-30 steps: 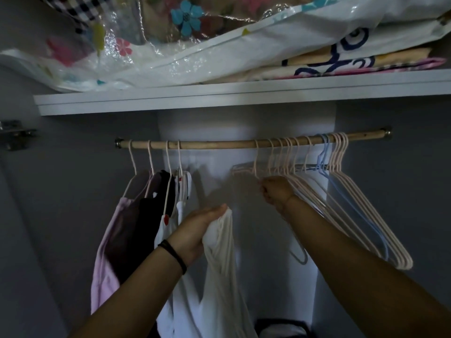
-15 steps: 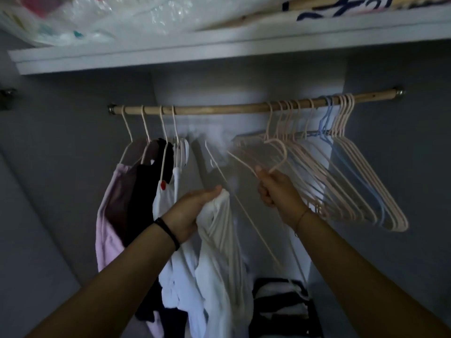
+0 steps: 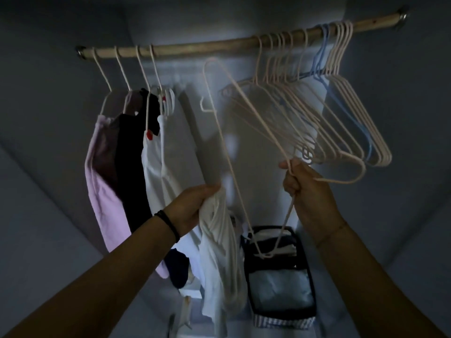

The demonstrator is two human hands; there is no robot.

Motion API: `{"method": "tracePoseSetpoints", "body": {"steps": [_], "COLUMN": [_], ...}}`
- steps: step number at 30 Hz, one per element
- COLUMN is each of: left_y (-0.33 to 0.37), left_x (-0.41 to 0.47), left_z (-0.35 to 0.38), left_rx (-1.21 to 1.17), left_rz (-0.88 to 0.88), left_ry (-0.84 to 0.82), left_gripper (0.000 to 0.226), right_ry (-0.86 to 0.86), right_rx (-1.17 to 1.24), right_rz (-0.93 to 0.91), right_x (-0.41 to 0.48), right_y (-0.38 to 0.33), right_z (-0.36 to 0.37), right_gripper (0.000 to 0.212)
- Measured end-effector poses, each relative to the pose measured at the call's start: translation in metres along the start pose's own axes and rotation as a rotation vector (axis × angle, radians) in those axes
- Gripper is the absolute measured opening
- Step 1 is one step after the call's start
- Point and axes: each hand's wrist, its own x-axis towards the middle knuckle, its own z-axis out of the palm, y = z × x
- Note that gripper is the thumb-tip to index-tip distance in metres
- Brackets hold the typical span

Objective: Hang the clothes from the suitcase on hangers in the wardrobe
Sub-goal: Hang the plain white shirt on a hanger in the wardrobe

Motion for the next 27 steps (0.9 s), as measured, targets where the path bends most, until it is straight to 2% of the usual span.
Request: {"method": "tracePoseSetpoints", "body": {"steps": [4,6,9,15,17,19,23,27], "left_y": [-0.009,-0.011,-0.008,0.001,0.005,0.008,0.013,0.016], "left_x": [-0.003,-0.006,-0.011,-0.018,-0.022,-0.024,-0.026,-0.028], "left_z": [0.008,0.013,0.016,0.009,0.005,0.001,-0.005,-0.005], "left_rx": [-0.078,-0.125,-0.191,-0.271,-0.257,-0.253,-0.268,-0.28], "left_rz": [-0.047,-0.056,-0.057,-0.016,-0.012,-0.003,0.01,-0.002], "left_ry": [-0.012,-0.035,-0.092,-0.125,-0.135,-0.131,-0.093,-0.061], "left_gripper": [0.024,0.025,0.023,0.04,0.046,0.042,0.05,0.064], "right_ry": [-0.052,-0.086,-0.07,0.017,0.011,-0.009,-0.039,-0.048], "right_rx": [0.223,0.285,0.278,0.339,0.328,0.312,0.39,0.454], "right_rz": [0.013,0.033,0.084,0.231,0.26,0.27,0.307,0.286], "right_x": [-0.016,-0.022,-0.029,-0.039,-0.041,-0.041,-0.038,-0.032], "right_y": [0.004,0.015,0.038,0.077,0.085,0.09,0.09,0.085], "right_z": [-0.006,-0.008,-0.012,-0.031,-0.036,-0.04,-0.038,-0.028], "right_gripper": [0.028,0.042,0.055,0.056,0.05,0.04,0.044,0.036]}}
